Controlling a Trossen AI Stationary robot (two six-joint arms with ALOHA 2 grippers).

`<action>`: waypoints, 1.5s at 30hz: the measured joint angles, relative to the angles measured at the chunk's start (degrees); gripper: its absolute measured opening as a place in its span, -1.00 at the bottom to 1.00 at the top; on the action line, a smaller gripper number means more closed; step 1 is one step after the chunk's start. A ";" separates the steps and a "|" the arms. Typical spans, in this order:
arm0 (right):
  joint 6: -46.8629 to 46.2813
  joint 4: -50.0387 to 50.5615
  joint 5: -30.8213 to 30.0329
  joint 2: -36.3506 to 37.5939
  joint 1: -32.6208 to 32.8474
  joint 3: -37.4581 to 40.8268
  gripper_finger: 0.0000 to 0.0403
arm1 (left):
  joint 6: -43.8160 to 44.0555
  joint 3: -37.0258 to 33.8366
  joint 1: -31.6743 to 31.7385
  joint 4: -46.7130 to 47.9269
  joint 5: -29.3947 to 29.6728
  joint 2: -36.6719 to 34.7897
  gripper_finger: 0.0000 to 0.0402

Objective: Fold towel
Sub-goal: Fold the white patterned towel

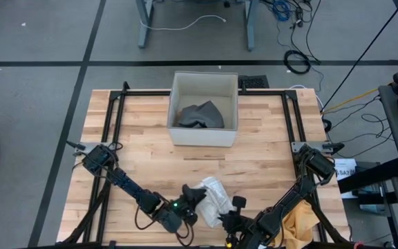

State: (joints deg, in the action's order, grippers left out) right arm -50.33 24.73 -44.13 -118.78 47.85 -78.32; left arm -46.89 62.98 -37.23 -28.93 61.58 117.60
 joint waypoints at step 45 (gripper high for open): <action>18.59 -2.52 1.09 2.04 5.30 -1.01 0.25 | 27.12 0.09 15.93 12.31 -36.31 0.94 -0.13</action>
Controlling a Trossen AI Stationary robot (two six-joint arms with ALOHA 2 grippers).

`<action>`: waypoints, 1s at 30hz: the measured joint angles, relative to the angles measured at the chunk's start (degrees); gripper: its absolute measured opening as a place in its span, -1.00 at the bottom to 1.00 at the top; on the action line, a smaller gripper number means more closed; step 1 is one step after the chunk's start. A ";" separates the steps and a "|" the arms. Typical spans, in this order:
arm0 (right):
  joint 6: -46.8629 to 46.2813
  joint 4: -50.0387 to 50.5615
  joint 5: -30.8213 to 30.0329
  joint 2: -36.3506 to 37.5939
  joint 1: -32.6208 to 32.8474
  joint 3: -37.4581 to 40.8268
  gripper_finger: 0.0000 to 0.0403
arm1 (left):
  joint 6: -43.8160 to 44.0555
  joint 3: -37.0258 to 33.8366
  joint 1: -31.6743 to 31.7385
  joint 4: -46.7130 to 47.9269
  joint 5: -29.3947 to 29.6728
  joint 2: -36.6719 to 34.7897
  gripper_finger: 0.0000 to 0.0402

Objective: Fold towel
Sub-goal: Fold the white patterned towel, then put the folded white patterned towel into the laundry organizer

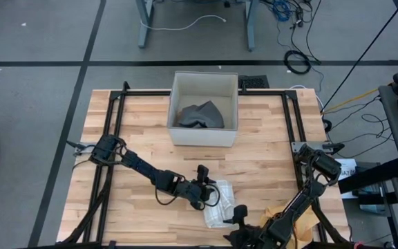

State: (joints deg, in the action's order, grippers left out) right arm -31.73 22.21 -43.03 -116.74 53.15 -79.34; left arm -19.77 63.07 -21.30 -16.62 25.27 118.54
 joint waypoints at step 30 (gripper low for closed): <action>19.25 -3.83 4.81 -2.55 -6.66 -1.78 0.15 | -0.09 -0.09 0.02 -0.13 -0.67 0.04 -0.13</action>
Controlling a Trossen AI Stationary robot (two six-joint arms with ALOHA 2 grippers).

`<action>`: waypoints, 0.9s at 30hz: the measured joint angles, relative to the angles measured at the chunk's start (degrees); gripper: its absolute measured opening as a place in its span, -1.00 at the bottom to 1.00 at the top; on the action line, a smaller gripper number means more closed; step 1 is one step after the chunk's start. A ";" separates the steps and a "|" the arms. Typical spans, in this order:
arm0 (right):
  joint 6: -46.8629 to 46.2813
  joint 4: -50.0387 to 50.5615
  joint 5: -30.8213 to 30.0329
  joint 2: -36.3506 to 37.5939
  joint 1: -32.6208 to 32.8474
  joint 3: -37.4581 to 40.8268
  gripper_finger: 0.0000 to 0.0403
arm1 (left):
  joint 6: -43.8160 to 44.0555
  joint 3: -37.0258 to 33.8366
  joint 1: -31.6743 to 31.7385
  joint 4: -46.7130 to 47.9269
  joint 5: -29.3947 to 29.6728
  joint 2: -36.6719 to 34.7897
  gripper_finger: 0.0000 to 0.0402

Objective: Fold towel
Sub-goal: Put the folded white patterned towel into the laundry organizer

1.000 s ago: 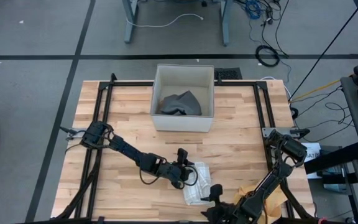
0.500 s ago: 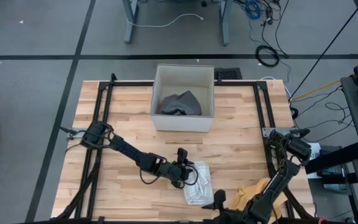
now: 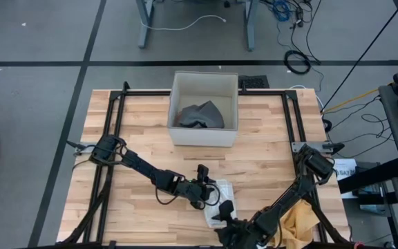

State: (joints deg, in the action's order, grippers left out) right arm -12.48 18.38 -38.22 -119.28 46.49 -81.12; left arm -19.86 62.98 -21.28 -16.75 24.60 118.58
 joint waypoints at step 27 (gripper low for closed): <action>-17.21 15.59 -6.59 -5.30 0.87 0.00 -0.09 | 0.04 0.00 0.32 0.46 -0.86 0.00 -0.13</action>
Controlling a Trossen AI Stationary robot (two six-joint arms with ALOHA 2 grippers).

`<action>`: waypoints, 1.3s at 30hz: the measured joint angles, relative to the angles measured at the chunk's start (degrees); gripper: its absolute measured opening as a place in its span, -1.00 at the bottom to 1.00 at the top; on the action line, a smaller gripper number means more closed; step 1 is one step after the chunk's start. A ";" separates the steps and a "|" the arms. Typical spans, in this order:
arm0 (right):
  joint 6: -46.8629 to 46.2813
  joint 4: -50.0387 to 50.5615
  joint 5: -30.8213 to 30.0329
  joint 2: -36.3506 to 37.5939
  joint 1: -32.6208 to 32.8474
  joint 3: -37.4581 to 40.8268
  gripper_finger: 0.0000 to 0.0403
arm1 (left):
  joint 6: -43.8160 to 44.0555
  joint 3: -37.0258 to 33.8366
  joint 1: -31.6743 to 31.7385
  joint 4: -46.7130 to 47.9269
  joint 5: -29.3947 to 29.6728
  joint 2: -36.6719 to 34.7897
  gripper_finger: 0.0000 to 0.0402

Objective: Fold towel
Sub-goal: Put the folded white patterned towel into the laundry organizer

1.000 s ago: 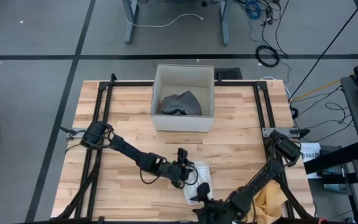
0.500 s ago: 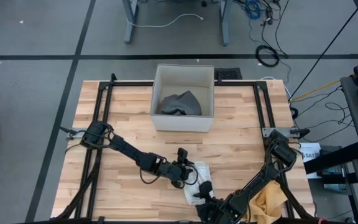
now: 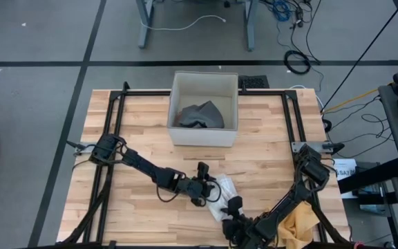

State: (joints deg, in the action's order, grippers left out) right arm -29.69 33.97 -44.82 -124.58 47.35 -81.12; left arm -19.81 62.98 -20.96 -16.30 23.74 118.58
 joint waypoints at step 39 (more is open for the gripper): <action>12.89 -9.25 -1.86 28.37 -4.94 0.17 -0.87 | -12.50 0.00 -15.85 8.91 30.22 -27.80 -0.13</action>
State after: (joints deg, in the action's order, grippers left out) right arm -16.80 24.72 -46.68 -96.21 42.42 -80.95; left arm -32.32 62.98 -36.81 -7.39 53.96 90.78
